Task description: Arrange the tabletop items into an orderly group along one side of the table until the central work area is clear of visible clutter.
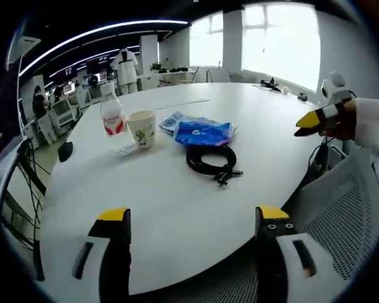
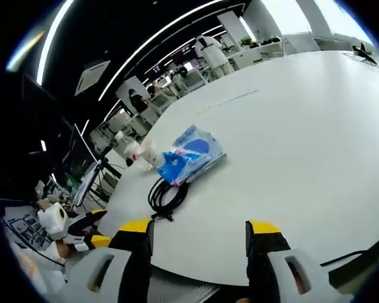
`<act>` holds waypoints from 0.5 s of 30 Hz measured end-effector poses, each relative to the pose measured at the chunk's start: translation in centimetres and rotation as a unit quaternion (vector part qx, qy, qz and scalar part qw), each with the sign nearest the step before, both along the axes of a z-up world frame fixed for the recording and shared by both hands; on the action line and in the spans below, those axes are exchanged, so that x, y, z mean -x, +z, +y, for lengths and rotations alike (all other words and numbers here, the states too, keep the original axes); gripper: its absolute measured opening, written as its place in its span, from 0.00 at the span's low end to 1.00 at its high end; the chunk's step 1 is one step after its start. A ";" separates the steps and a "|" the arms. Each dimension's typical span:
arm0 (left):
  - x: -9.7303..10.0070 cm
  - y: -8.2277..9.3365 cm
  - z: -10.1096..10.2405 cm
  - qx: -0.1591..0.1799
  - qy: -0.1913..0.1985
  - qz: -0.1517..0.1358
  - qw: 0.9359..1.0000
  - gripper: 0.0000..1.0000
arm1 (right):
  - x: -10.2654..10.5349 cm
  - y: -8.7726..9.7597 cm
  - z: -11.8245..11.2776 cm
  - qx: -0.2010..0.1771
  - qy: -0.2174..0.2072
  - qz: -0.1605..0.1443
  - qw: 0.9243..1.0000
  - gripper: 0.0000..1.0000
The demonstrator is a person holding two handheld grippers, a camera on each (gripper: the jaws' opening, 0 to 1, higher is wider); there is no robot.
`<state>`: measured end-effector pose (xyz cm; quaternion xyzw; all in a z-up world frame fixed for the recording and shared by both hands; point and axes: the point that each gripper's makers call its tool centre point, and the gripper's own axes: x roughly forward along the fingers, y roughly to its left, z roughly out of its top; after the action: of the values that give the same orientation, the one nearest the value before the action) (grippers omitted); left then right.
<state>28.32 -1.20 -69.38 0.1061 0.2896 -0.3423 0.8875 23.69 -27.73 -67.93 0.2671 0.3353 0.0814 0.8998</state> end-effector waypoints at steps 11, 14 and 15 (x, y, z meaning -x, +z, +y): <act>0.0 -0.2 0.1 -0.002 0.003 0.006 1.000 0.82 | -0.5 0.2 0.1 -0.018 -0.008 -0.003 1.000 0.58; 0.0 -0.2 0.2 -0.003 0.004 0.006 1.000 0.81 | -0.4 0.2 0.1 -0.019 -0.007 -0.003 1.000 0.58; 0.0 -0.2 0.2 -0.002 0.003 0.005 1.000 0.81 | -0.3 0.1 0.2 -0.019 -0.007 -0.002 1.000 0.58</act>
<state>28.32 -1.04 -69.60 0.1054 0.2956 -0.3396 0.8867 24.01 -27.51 -67.78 0.2867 0.3295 0.0819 0.8958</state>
